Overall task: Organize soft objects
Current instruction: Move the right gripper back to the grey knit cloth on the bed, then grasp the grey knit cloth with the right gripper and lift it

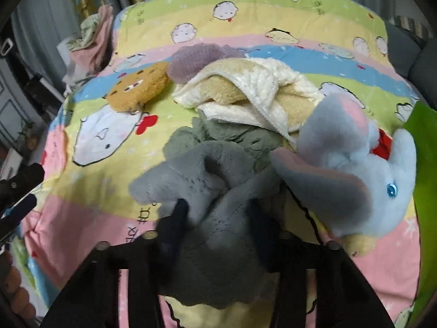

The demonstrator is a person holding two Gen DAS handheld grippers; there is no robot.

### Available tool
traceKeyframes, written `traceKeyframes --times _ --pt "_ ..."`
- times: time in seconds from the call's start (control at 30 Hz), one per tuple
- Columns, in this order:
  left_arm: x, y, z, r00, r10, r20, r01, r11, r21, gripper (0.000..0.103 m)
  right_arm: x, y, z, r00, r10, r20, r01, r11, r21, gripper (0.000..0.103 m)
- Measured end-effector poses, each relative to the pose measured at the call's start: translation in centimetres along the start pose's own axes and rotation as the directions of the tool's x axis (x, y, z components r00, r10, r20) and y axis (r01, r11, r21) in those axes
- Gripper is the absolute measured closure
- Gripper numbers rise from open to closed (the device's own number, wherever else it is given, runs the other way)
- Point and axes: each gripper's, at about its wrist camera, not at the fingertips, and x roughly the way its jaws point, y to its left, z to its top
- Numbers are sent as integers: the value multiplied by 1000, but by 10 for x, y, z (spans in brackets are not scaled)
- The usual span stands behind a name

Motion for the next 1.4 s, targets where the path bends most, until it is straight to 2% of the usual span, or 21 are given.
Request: traceKeyframes --times 0.07,0.1,0.17,0.3,0.37,0.43,0.5,0.53,0.67,0.8,0.9,0.97,1.03,1.17,1.27,1.4 --pt "-2 4 2 1000 -1 2 1 1000 -5 15 -9 -6 1 997 75 -16 -75 997 14 78" --pt "-3 7 2 1000 -1 5 1 1000 -9 15 -16 -8 2 990 142 -20 -141 990 28 79" --pt "-6 10 3 1000 0 10 0 1000 -15 15 -29 -7 6 961 277 -21 -276 960 42 79" --pt "-9 17 5 1000 -7 16 7 999 -31 15 -56 8 3 911 412 -10 -412 911 -19 79" --pt "-10 21 6 1000 -15 15 15 999 -44 15 -53 16 -1 874 481 -69 -484 875 -34 79" --pt "-10 24 7 1000 -29 12 30 998 -57 15 -41 23 -6 859 492 -138 -501 864 -41 79" --pt "-11 26 7 999 -48 8 48 997 -61 15 -23 29 -12 888 414 -201 -434 898 -66 79" --pt "-11 25 8 998 -64 4 64 996 -56 15 -18 30 -13 893 396 -213 -419 905 -76 79" --pt "-8 16 3 989 -145 -39 145 989 -9 16 -7 25 -15 899 374 -230 -400 914 -75 79" --pt "-2 1 -6 968 -220 -124 226 973 38 18 -14 19 -15 906 360 -222 -384 920 -78 79" --pt "2 -14 -16 945 -269 -184 288 954 85 24 -17 12 -15 911 345 -226 -369 926 -74 67" --pt "5 -22 -22 940 -265 -213 294 949 116 32 -18 3 -17 921 319 -224 -341 938 -66 52" --pt "9 -27 -28 934 -264 -239 300 945 129 37 -18 -2 -17 924 305 -229 -328 942 -69 47" --pt "22 -34 -39 911 -265 -315 318 939 132 43 -21 -14 -19 924 298 -241 -320 946 -56 32" --pt "27 -39 -47 904 -255 -342 319 937 145 44 -25 -27 -17 918 320 -234 -334 943 -18 30" --pt "27 -45 -53 898 -251 -362 329 929 170 44 -36 -44 -12 927 324 -188 -326 945 24 30"
